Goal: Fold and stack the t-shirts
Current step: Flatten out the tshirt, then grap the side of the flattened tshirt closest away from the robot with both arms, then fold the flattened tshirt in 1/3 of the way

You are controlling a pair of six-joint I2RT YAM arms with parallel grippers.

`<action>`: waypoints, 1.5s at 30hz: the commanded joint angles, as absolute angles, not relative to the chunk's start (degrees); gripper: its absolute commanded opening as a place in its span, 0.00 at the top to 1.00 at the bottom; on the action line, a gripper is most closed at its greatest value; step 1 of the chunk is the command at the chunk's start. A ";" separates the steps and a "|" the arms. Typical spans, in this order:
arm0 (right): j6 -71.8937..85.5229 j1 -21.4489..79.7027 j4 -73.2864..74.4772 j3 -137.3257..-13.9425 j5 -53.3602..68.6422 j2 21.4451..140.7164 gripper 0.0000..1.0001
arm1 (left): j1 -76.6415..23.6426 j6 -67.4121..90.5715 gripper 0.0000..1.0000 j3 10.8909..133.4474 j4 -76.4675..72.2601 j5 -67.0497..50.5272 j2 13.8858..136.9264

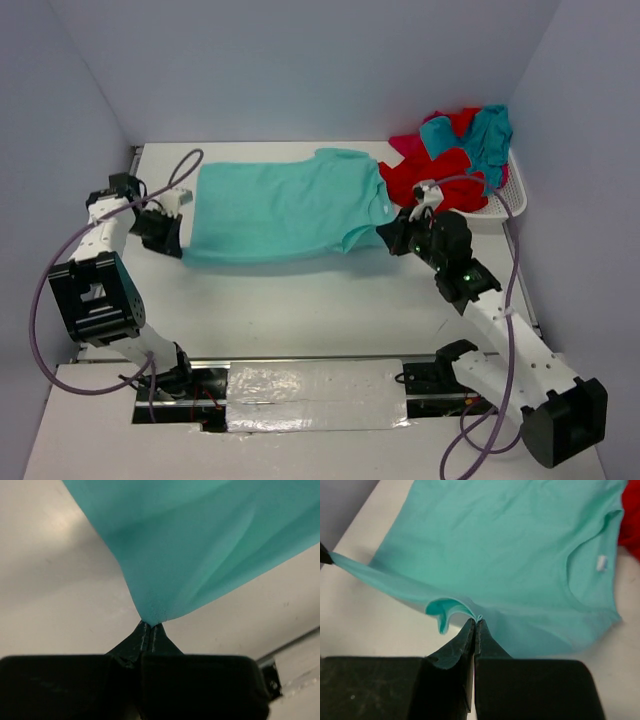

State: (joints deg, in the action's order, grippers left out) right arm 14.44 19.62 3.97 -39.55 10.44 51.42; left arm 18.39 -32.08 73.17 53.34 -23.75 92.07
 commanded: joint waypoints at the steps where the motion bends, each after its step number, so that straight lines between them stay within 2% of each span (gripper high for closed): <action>1: 20.99 21.88 6.24 -32.89 12.46 50.80 1.00 | 19.60 -36.83 1.00 66.63 57.48 -18.91 88.69; 11: 22.24 24.70 5.98 -31.46 15.29 57.20 1.00 | 19.60 -38.24 1.00 63.28 61.26 -14.32 85.17; 15: 19.44 24.61 3.35 -36.20 14.41 63.88 1.00 | 19.95 -35.17 1.00 62.58 59.51 -15.73 85.08; 19: 15.57 22.60 0.44 -40.77 13.18 71.62 1.00 | 20.39 -28.15 1.00 60.65 51.70 -9.08 86.74; 24: 13.63 18.72 -4.22 -46.31 14.59 79.00 1.00 | 21.97 -22.42 1.00 62.14 46.94 -9.40 88.33; 28: 9.67 18.55 -2.82 -50.79 15.55 85.41 1.00 | 22.06 -20.74 1.00 64.51 44.04 -11.86 88.42; 36: 7.83 16.61 -2.73 -55.80 15.73 91.05 1.00 | 21.97 -21.09 1.00 66.53 39.99 -12.13 92.27; 43: 3.87 16.44 3.69 -64.51 16.61 98.87 1.00 | 21.53 -20.48 1.00 68.64 38.06 -12.39 96.76; 45: 3.60 16.43 5.44 -66.88 15.56 101.23 0.99 | 21.36 -19.95 0.94 68.90 36.92 -11.87 98.16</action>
